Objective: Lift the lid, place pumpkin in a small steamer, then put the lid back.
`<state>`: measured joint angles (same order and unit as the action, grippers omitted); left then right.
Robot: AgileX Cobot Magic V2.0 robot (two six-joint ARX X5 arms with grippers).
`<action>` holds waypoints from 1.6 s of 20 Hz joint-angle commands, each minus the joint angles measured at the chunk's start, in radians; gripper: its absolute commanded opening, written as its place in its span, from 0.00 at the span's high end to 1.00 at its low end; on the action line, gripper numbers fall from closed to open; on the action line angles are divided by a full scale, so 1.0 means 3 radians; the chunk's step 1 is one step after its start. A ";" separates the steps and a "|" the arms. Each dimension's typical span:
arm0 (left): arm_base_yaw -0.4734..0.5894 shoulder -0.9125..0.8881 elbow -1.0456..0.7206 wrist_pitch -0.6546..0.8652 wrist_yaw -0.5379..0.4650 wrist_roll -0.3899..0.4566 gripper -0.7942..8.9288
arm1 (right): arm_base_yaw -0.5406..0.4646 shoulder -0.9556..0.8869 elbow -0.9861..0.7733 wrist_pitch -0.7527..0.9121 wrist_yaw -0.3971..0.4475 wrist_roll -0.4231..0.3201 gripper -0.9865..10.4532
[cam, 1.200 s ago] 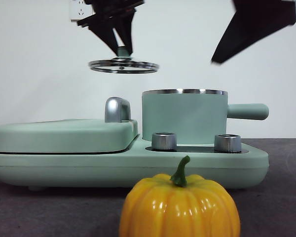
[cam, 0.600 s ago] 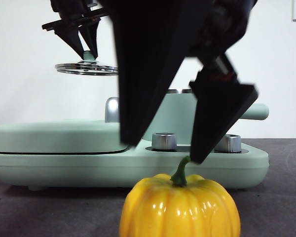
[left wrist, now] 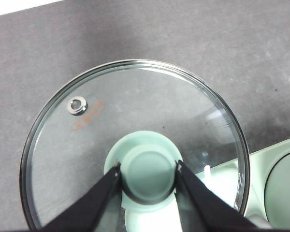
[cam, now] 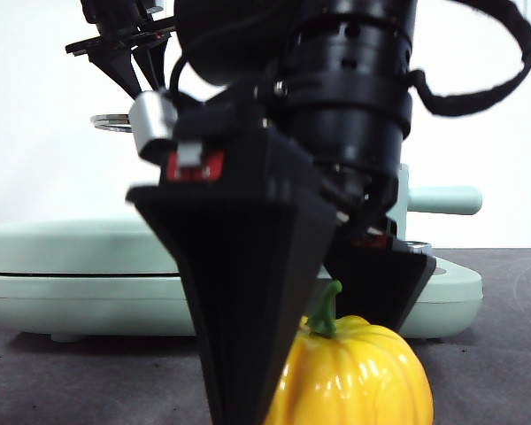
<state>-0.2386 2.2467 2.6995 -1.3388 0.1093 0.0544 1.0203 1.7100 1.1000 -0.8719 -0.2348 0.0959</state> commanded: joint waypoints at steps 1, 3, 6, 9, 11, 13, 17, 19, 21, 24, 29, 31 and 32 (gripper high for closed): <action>-0.0010 0.0011 0.0149 0.0075 0.0025 -0.0041 0.86 | 0.0042 0.0107 0.0053 0.0006 0.0014 -0.0048 0.44; -0.0010 0.0011 0.0149 0.0075 0.0025 -0.0047 0.86 | 0.0042 0.0117 0.0053 0.0010 0.0015 -0.0043 0.56; -0.0010 0.0011 0.0149 0.0075 0.0025 -0.0047 0.86 | 0.0042 0.0117 0.0055 0.0017 0.0025 -0.0045 0.63; -0.0010 0.0011 0.0149 0.0075 0.0025 -0.0046 0.86 | -0.0011 0.0116 0.0201 -0.0177 0.0022 -0.0057 0.63; -0.0009 0.0011 0.0149 0.0074 0.0025 -0.0046 0.86 | -0.0118 0.0116 0.0510 -0.0510 0.0028 -0.0159 0.63; -0.0010 0.0011 0.0149 0.0071 0.0025 -0.0047 0.86 | -0.0264 0.0116 0.0907 -0.0797 0.0055 -0.0198 0.63; -0.0010 0.0011 0.0149 0.0071 0.0025 -0.0048 0.86 | -0.0698 0.0154 0.1766 -0.1061 0.0177 -0.0256 0.63; -0.0013 0.0011 0.0149 0.0071 0.0025 -0.0050 0.86 | -0.0975 0.0290 0.2267 -0.1225 0.0178 -0.0278 0.63; -0.0013 0.0011 0.0149 0.0071 0.0025 -0.0058 0.86 | -0.1214 0.0491 0.2735 -0.1368 0.0175 -0.0278 0.63; -0.0013 0.0013 0.0149 0.0072 0.0025 -0.0058 0.86 | -0.1498 0.0824 0.3365 -0.1513 0.0175 -0.0300 0.63; -0.0013 0.0013 0.0149 0.0075 0.0025 -0.0058 0.86 | -0.1771 0.1319 0.3969 -0.1671 0.0172 -0.0300 0.63; -0.0013 0.0013 0.0149 0.0075 0.0025 -0.0060 0.86 | -0.1804 0.1453 0.3969 -0.1710 0.0175 -0.0298 0.63; -0.0013 0.0013 0.0149 0.0075 0.0025 -0.0060 0.86 | -0.1817 0.1520 0.3969 -0.1754 0.0174 -0.0295 0.63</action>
<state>-0.2386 2.2467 2.6995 -1.3384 0.1101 0.0399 0.4683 2.1429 2.2665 -1.3418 -0.1822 0.0147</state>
